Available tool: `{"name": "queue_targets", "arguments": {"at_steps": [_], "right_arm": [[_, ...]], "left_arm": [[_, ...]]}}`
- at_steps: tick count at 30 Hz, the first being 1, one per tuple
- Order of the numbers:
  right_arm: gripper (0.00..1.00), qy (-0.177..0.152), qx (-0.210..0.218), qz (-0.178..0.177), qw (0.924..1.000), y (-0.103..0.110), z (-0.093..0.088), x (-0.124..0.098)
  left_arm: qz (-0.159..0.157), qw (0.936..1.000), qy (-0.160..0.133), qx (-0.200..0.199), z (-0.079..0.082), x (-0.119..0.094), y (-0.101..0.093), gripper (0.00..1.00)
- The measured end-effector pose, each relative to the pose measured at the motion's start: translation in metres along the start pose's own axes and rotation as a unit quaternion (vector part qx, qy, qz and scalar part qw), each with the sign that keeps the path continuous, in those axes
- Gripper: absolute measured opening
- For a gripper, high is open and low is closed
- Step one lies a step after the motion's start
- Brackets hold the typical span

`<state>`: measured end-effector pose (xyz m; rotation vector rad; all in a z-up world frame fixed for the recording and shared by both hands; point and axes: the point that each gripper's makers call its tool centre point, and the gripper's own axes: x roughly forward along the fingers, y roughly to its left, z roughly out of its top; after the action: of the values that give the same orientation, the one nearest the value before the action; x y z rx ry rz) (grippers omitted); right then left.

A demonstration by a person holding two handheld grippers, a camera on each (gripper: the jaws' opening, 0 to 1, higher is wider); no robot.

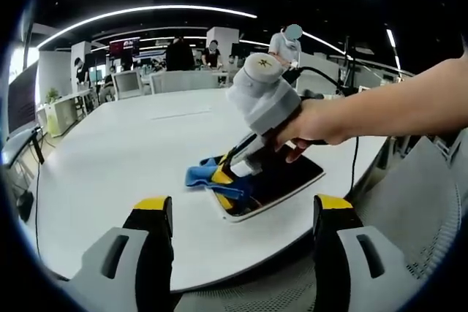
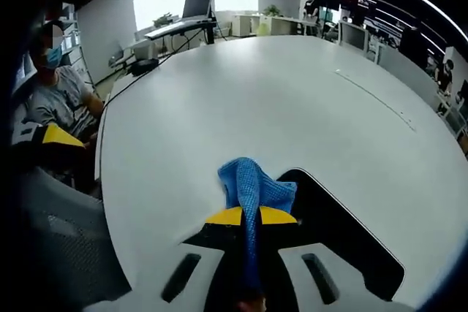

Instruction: Wipe the mirror surface with the cleaning cloth until all visible marks leave the cleaned area.

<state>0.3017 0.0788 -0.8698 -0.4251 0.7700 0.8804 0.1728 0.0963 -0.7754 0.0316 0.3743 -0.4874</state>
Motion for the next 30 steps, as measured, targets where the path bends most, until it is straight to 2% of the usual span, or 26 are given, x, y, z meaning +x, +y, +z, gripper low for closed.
{"name": "queue_targets", "arguments": {"at_steps": [4, 5, 12, 19, 30], "right_arm": [[0.00, 0.001, -0.013, -0.007, 0.9999, 0.002, 0.000, 0.000], [0.00, 0.002, -0.032, -0.012, 0.9994, 0.003, 0.000, 0.000], [0.00, 0.010, -0.092, -0.016, 0.9956, 0.008, 0.000, -0.003], [0.00, 0.012, -0.106, -0.017, 0.9942, 0.013, 0.000, -0.007], [0.00, 0.015, -0.113, -0.014, 0.9934, 0.008, -0.004, -0.013]], "left_arm": [[0.000, 1.0000, -0.001, 0.000, 0.000, 0.000, 0.000, 0.77], [0.000, 1.0000, -0.001, 0.000, 0.001, 0.000, 0.000, 0.77], [0.000, 1.0000, -0.003, 0.000, 0.001, 0.000, 0.000, 0.77], [0.001, 1.0000, -0.003, 0.000, 0.001, -0.001, 0.000, 0.77], [-0.001, 1.0000, -0.004, -0.001, 0.000, -0.001, -0.001, 0.77]]}}
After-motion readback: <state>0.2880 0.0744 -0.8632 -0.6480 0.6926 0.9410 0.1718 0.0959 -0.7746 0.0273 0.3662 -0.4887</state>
